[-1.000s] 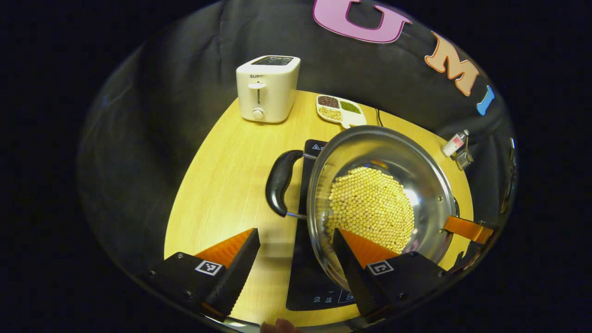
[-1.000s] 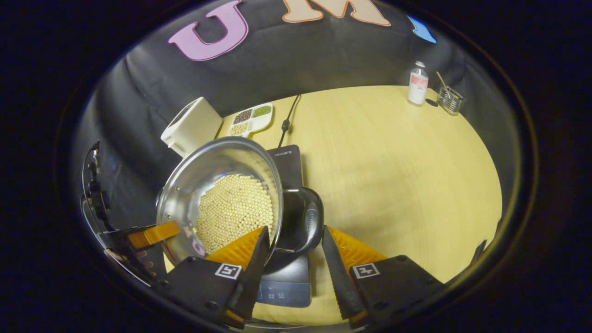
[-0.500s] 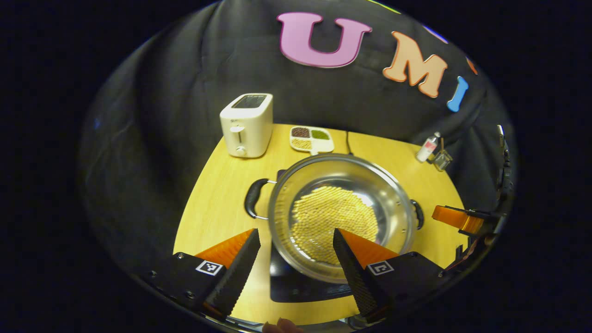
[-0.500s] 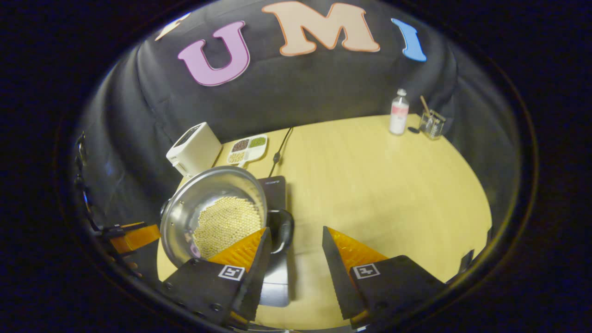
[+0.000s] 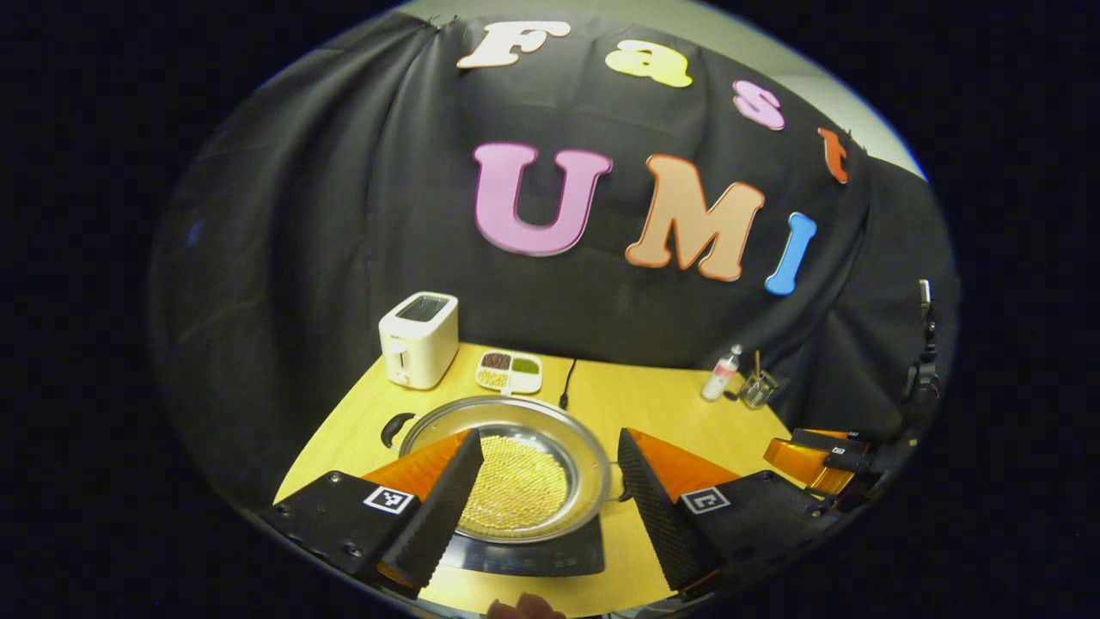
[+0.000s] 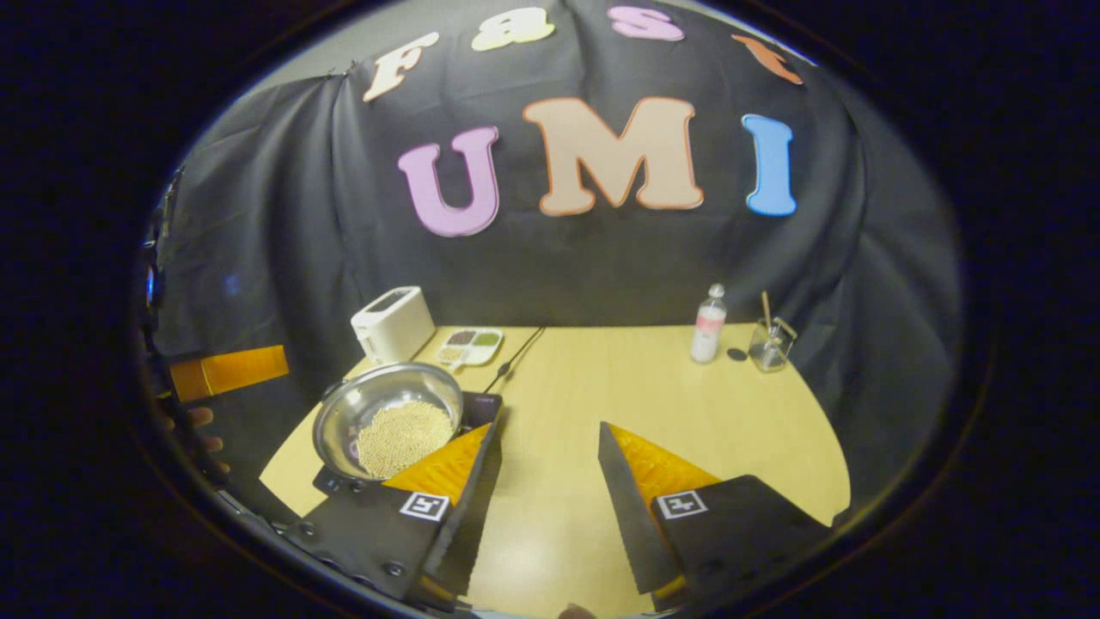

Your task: First push the handle of the pot to place it horizontally, then grasp the pot with both hands and set it on the induction cooktop.

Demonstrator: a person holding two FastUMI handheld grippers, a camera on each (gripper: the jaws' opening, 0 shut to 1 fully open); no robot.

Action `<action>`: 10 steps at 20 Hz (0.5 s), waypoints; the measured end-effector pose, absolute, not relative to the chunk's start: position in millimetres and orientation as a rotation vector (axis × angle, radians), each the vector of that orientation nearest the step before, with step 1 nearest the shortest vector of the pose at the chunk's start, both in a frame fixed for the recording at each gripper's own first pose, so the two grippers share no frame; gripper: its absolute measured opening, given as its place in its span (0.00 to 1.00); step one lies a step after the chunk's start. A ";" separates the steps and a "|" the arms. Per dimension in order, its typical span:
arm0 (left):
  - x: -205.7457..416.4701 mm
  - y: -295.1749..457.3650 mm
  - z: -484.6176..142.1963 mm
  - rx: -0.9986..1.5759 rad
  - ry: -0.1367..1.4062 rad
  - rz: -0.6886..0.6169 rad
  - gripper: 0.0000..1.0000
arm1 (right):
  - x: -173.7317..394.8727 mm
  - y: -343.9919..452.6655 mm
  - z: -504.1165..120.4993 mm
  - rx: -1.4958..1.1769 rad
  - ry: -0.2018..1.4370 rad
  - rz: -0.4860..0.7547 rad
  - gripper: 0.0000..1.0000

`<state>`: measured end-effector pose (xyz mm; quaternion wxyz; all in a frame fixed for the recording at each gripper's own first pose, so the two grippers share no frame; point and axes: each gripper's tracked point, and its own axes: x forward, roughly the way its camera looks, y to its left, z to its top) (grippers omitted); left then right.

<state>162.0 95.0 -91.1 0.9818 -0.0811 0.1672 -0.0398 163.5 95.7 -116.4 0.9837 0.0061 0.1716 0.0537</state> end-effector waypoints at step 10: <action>104.3 47.3 44.6 -0.014 -0.032 -0.030 0.94 | 112.8 42.5 -20.8 -0.020 0.067 0.064 0.92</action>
